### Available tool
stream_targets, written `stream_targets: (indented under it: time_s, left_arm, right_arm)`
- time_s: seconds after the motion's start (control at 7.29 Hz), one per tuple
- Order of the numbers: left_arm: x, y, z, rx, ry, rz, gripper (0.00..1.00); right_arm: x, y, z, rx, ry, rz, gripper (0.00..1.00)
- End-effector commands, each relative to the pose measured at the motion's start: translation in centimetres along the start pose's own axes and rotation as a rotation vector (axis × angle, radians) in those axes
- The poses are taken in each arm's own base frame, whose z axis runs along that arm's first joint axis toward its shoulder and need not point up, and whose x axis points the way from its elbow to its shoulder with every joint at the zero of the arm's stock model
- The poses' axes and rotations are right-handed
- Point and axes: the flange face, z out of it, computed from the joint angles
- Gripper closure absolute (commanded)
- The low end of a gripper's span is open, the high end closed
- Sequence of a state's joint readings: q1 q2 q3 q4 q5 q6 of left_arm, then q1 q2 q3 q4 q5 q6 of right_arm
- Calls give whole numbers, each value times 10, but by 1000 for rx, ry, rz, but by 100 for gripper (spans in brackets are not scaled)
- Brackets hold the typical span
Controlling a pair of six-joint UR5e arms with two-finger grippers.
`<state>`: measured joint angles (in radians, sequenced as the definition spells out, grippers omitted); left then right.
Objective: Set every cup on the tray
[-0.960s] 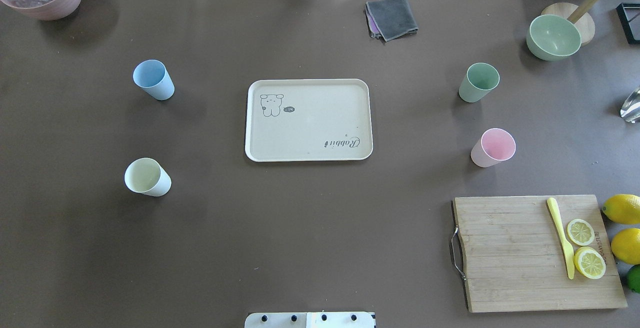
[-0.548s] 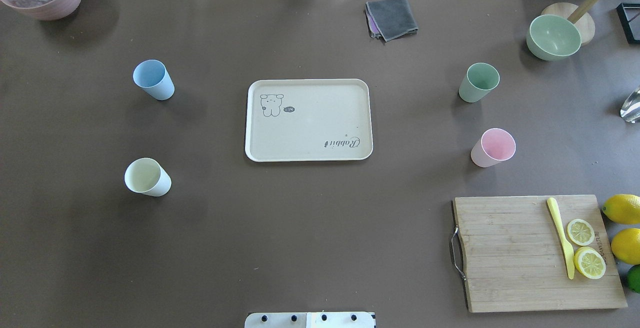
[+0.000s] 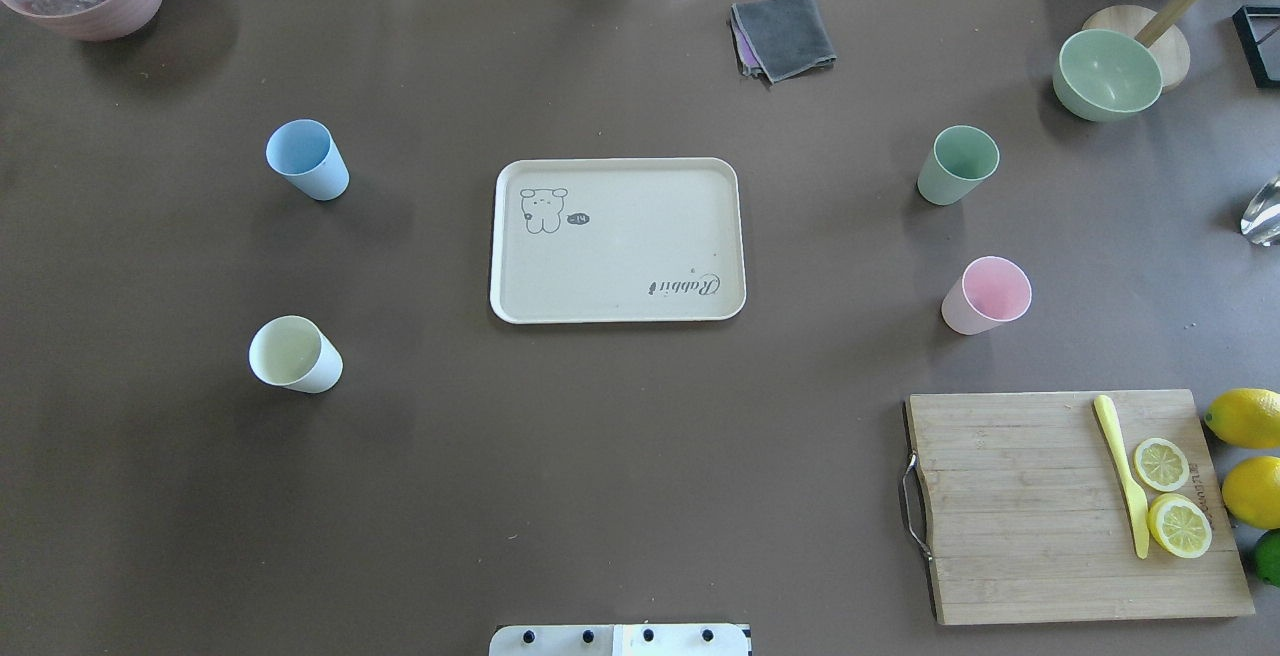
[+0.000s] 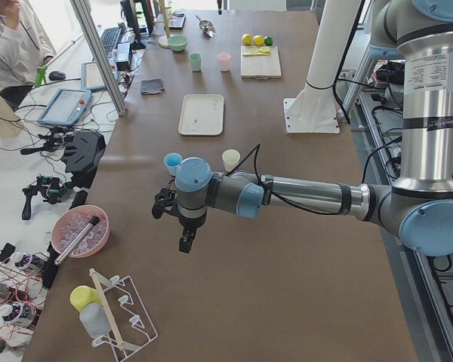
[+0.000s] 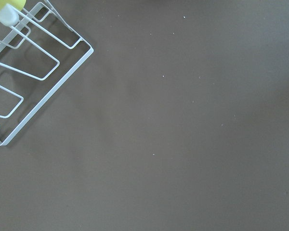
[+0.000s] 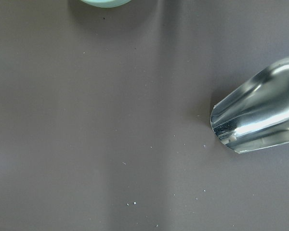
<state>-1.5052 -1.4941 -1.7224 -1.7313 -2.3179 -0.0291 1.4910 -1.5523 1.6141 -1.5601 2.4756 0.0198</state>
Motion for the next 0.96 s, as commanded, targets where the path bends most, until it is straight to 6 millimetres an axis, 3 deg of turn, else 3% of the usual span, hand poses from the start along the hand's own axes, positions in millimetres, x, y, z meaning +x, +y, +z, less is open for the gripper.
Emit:
stream_targets:
  time_s: [0.0, 0.27, 0.55, 0.82]
  left_arm:
    - [-1, 8, 1, -2, 6, -3, 2]
    - [10, 4, -11, 31, 8, 29, 2]
    - [3, 16, -5, 16, 5, 13, 2]
    - [16, 17, -16, 35, 27, 37, 2]
  right_arm:
    - [-3, -2, -2, 4, -2, -3, 0]
    - [-6, -4, -4, 26, -2, -30, 0]
    - [-6, -6, -5, 33, -1, -39, 0]
    - [-5, -3, -3, 32, -1, -47, 0]
